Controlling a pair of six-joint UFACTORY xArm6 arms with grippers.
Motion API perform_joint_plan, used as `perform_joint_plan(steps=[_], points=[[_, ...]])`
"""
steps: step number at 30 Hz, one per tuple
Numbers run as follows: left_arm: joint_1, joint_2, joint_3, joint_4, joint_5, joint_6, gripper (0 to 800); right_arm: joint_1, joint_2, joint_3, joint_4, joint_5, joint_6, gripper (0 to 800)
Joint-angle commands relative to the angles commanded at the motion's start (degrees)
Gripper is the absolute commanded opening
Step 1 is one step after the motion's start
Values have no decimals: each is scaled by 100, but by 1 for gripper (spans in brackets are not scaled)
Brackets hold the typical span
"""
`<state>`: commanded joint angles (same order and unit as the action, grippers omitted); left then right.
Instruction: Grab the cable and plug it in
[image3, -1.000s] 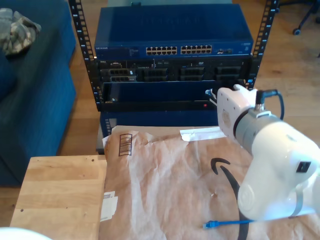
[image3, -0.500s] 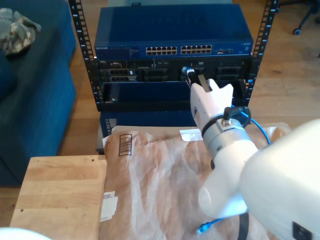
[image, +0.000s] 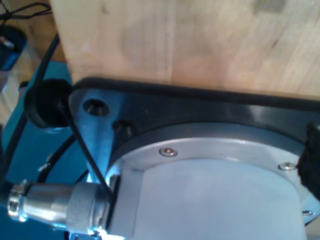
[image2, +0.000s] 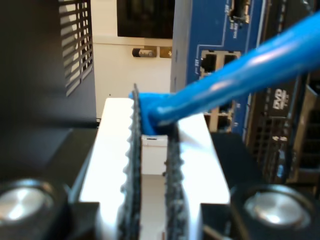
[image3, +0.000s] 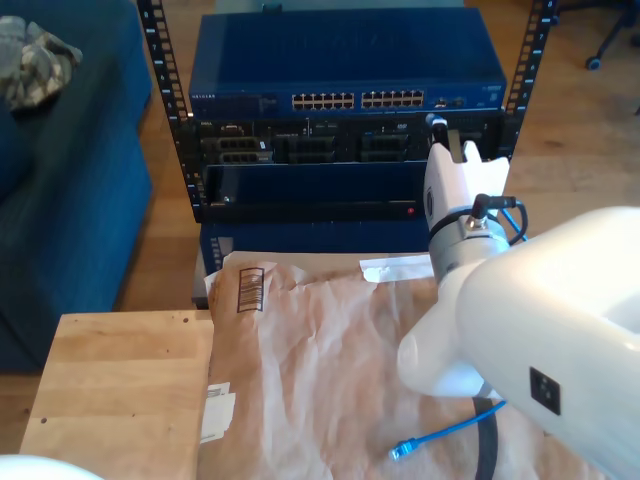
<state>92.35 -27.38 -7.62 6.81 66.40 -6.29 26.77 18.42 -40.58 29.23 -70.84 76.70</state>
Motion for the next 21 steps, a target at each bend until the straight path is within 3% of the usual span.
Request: perform_joint_plan(steps=[6, 13, 21], points=[[0, 0, 0, 0, 0, 0, 800, 18, 334, -475, 308, -18, -18, 0], [0, 0, 0, 0, 0, 0, 800, -26, 527, -510, 334, -202, 9, 0], [0, 0, 0, 0, 0, 0, 800, -97, 993, -1108, 396, -281, -9, 0]])
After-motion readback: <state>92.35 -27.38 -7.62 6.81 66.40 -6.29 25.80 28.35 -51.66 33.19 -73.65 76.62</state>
